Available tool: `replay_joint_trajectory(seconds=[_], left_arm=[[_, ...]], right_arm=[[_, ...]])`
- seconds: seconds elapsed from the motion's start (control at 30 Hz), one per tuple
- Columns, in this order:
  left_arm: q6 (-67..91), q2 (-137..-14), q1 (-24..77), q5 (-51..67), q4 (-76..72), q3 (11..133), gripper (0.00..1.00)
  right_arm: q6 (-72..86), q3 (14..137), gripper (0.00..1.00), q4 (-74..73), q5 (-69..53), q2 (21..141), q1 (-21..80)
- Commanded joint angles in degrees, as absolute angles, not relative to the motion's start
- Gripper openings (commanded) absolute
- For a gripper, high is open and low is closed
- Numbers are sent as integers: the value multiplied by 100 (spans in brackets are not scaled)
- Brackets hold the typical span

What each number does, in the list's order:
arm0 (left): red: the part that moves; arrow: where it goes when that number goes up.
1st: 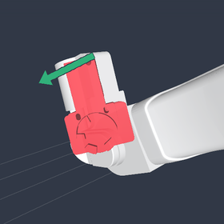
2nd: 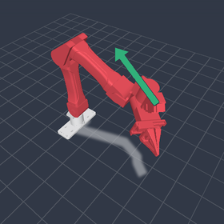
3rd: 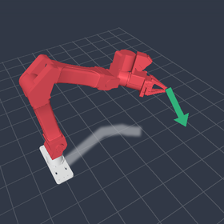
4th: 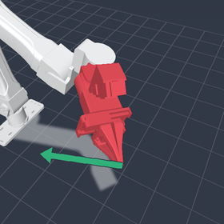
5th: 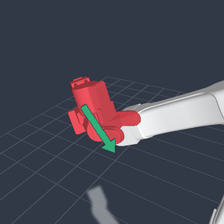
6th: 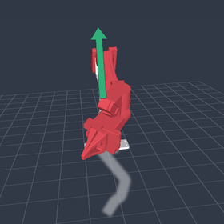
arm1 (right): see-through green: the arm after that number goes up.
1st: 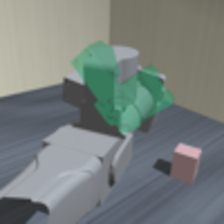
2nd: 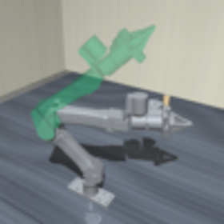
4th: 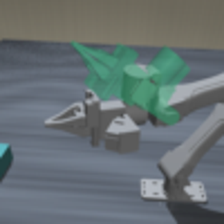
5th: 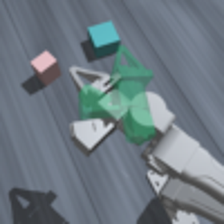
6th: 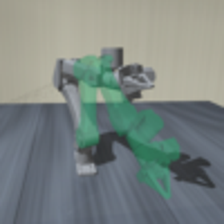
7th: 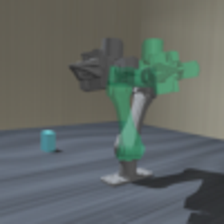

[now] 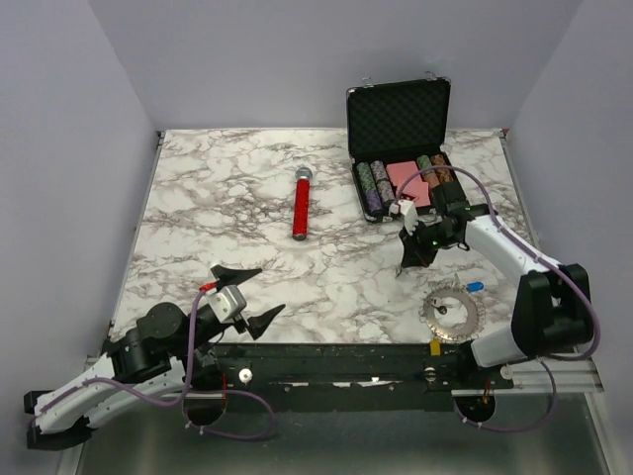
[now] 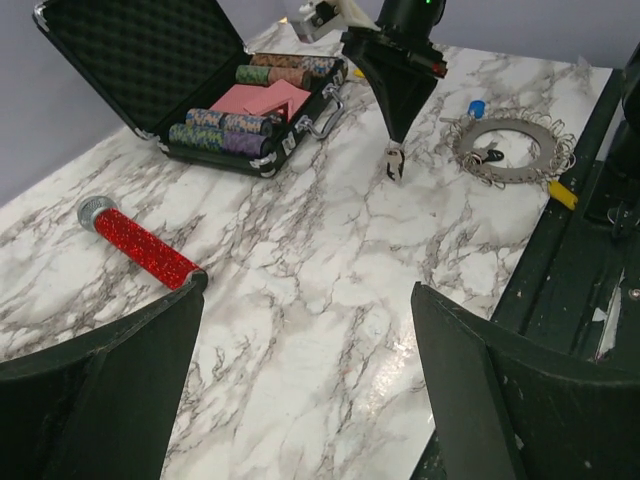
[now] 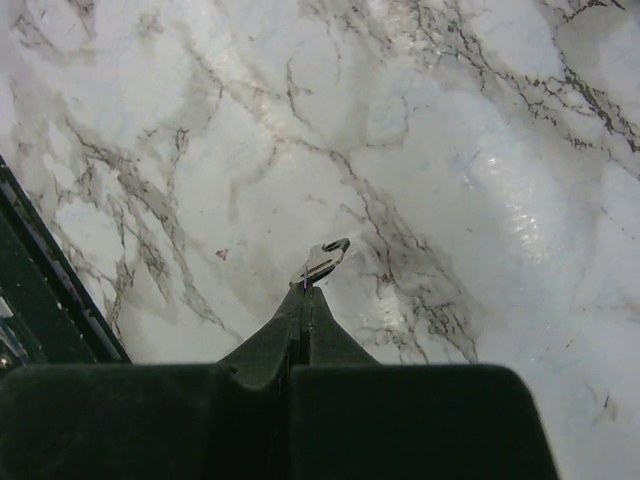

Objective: Put the keys on the keyring

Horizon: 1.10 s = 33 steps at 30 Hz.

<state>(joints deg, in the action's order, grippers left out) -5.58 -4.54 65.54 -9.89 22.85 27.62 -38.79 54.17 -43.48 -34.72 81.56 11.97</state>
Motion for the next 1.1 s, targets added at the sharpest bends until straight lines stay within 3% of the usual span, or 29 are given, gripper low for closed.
replay_joint_trajectory(seconds=[0.0, 0.53, 1.07], left_arm=[[-703, -176, 6521, -1196, 2417, 2769, 93], [-738, -123, 6513, -1134, 2408, 2742, 93], [-747, -149, 6504, -1107, 2400, 2733, 93]], right_arm=[[-3648, 5827, 0, -4132, -3217, 8726, 1362], [-3402, 6855, 0, -3946, -2936, 10423, 2320], [-3252, 6926, 4, -3920, -3076, 10626, 2540]])
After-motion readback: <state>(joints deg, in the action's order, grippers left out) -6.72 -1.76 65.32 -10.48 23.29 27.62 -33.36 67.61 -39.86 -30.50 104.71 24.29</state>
